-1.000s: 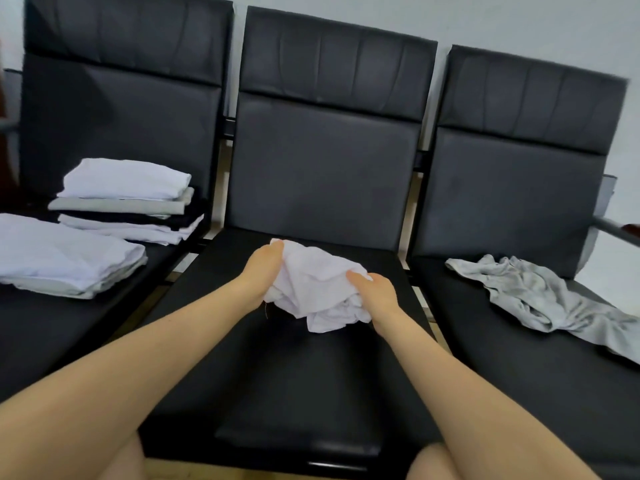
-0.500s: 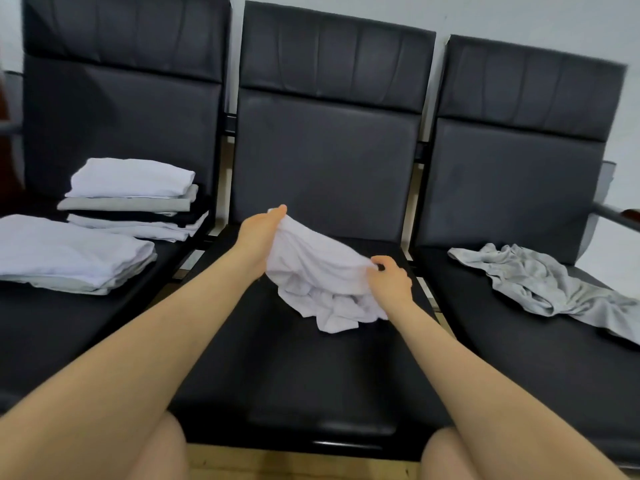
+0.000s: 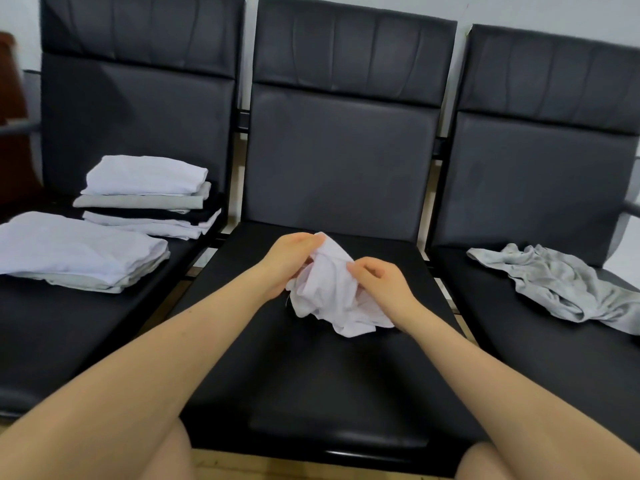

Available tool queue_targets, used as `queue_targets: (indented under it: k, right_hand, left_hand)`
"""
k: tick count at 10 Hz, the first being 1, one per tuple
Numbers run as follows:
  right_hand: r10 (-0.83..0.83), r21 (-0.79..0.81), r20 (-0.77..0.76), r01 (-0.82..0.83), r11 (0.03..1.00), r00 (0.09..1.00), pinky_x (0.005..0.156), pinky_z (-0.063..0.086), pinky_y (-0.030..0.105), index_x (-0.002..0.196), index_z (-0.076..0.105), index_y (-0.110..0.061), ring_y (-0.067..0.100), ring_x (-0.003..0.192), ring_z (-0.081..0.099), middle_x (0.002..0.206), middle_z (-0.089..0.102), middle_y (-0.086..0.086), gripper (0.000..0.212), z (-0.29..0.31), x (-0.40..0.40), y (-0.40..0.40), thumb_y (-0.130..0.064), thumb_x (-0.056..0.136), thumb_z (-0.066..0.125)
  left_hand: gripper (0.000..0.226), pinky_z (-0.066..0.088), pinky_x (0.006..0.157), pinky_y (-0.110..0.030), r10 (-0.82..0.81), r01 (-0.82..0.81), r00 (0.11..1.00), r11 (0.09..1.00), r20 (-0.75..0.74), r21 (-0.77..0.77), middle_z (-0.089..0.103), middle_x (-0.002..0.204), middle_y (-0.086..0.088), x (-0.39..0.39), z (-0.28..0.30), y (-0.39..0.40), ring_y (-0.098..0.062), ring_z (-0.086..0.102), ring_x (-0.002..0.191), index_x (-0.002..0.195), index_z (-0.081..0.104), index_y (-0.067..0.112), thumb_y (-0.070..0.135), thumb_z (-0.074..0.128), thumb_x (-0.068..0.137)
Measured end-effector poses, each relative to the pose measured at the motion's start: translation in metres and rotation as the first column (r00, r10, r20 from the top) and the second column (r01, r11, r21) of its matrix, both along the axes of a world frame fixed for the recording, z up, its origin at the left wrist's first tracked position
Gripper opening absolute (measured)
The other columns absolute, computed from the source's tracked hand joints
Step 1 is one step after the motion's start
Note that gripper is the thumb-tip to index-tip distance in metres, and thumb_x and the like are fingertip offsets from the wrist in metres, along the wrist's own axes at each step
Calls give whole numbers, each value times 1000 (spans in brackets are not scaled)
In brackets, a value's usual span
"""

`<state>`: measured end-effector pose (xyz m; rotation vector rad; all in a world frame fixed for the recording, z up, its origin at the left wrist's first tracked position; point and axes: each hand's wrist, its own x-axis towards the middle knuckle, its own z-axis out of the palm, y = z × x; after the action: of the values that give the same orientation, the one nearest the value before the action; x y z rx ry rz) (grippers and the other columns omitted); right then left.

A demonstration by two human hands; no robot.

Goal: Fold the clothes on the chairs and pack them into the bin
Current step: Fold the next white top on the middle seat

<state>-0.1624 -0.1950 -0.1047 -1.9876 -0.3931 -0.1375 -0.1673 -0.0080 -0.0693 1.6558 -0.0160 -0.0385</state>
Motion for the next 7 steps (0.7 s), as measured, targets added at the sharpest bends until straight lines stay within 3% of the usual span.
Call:
queue_targets:
  k: [1, 2, 3, 4, 5, 6, 7]
  right_hand:
    - [-101, 177, -18, 102, 979, 995, 66, 36, 29, 55, 49, -25, 11, 64, 41, 61, 45, -7, 40, 9, 2, -8, -26, 95, 55]
    - [-311, 432, -191, 364, 825, 931, 67, 41, 31, 63, 51, -30, 12, 66, 47, 68, 51, -9, 30, 24, 12, -17, -36, 93, 53]
    - [-409, 495, -301, 508, 705, 862, 61, 48, 27, 83, 57, -25, 12, 71, 55, 82, 57, -6, 20, 29, 14, -28, -36, 97, 48]
    - [-473, 40, -323, 511, 858, 820, 64, 42, 23, 94, 56, -11, 15, 85, 56, 88, 53, 0, 13, 9, 23, -50, -17, 98, 45]
    - [-585, 97, -264, 625, 775, 767, 71, 44, 26, 88, 54, -16, 15, 82, 54, 88, 55, 0, 12, -2, 21, -63, -9, 95, 46]
    - [-539, 134, -38, 538, 832, 842, 65, 42, 22, 93, 58, -22, 8, 77, 55, 93, 62, -5, 6, 5, 10, -57, -23, 95, 51]
    - [-271, -86, 34, 273, 958, 962, 67, 39, 18, 100, 61, -29, 2, 88, 57, 97, 60, -15, 23, 9, 3, -41, -48, 87, 61]
  left_hand:
    - [21, 48, 71, -26, 143, -143, 990, 985, -9, -99, 61, 91, -2, 13, -1, 9, -14, 57, 83, 95, 64, 13, 33, 58, 93]
    - [16, 50, 72, -25, 199, -196, 979, 979, 35, -62, 63, 97, 1, 23, -6, 18, -12, 60, 89, 93, 64, 20, 32, 55, 95]
    - [20, 49, 76, -26, 84, -97, 994, 972, 69, 214, 63, 99, 5, 21, -19, 20, -10, 59, 93, 98, 65, 23, 35, 50, 97]
    - [22, 47, 75, -24, -50, 28, 998, 932, 49, 361, 63, 102, 8, 15, -36, 13, -8, 58, 95, 105, 65, 23, 36, 50, 95]
    - [23, 46, 73, -20, -142, 122, 990, 912, 22, 391, 65, 102, 6, 10, -47, 1, -8, 60, 93, 104, 65, 23, 41, 55, 92]
    - [33, 41, 72, -16, -184, 151, 983, 858, 21, 490, 57, 102, 10, 10, -58, -9, -7, 56, 95, 113, 57, 25, 46, 61, 88]
    - [16, 33, 61, -15, -217, 84, 967, 771, 136, 631, 48, 81, 11, 10, -68, -13, -5, 48, 73, 92, 54, 24, 39, 61, 90]
